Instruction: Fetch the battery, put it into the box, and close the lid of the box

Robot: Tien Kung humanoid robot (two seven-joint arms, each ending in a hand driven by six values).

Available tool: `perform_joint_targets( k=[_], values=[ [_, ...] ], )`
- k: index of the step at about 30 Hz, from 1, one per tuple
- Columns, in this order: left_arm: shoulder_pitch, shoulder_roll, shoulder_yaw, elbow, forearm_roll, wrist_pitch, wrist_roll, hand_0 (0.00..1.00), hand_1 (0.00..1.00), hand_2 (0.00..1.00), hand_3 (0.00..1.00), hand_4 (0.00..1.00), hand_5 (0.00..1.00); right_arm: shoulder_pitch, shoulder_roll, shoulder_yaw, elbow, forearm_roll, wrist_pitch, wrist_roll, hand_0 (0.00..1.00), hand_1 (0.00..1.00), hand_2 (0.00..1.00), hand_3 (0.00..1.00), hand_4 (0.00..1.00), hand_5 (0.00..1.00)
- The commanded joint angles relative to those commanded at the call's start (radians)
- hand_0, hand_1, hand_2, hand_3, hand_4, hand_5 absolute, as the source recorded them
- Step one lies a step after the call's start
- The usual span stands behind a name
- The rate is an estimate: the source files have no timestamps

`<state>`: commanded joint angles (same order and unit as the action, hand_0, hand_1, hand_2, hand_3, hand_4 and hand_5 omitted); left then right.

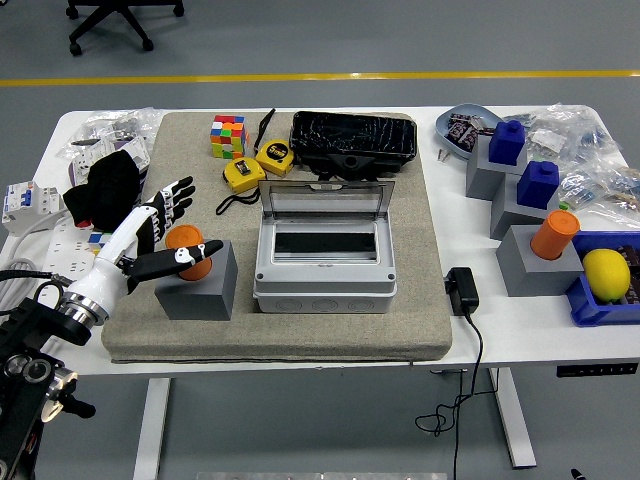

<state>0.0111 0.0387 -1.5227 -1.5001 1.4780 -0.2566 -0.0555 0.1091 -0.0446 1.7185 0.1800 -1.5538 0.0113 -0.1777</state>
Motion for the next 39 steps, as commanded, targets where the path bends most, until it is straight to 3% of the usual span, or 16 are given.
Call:
perform_joint_targets(
  k=[12,26,27,32,33,38,39],
  values=[
    [-0.005,-0.032,0.007,0.042,-0.121,0.043,-0.058,0.998,0.998,0.998,0.998,0.998,0.185,-0.004,-0.005,-0.032,0.0,0.026,0.003,0.003,0.998,0.902,0.857,0.853,0.998,0.998],
    [0.003,-0.026,0.077,0.095,-0.208,0.11,-0.109,0.968,0.998,0.998,0.964,0.998,0.195,-0.003,-0.004,-0.052,0.0,0.039,0.003,0.011,0.998,0.893,0.842,0.843,0.998,0.998],
    [0.002,-0.024,0.082,0.101,-0.216,0.111,-0.112,0.906,0.916,0.855,0.856,0.998,0.222,-0.003,-0.004,-0.052,0.0,0.04,0.002,0.011,0.998,0.89,0.84,0.841,0.998,0.998],
    [-0.001,-0.02,0.106,0.124,-0.22,0.114,-0.122,0.906,0.916,0.855,0.856,0.998,0.222,-0.005,-0.004,-0.05,0.0,0.04,0.0,0.009,0.998,0.89,0.84,0.841,0.998,0.998],
    [-0.002,-0.018,0.114,0.128,-0.217,0.117,-0.122,0.809,0.816,0.757,0.735,0.998,0.233,-0.006,-0.004,-0.048,0.0,0.039,0.0,0.008,0.998,0.889,0.836,0.839,0.998,0.998],
    [-0.007,-0.009,0.137,0.141,-0.211,0.13,-0.123,0.809,0.816,0.757,0.735,0.998,0.233,-0.004,-0.004,-0.047,0.0,0.039,-0.002,0.009,0.998,0.889,0.836,0.839,0.998,0.998],
    [-0.008,-0.008,0.14,0.144,-0.21,0.133,-0.124,0.756,0.758,0.692,0.703,0.998,0.184,-0.003,-0.003,-0.048,0.0,0.04,-0.002,0.011,0.998,0.887,0.836,0.839,0.998,0.998]
  ],
)
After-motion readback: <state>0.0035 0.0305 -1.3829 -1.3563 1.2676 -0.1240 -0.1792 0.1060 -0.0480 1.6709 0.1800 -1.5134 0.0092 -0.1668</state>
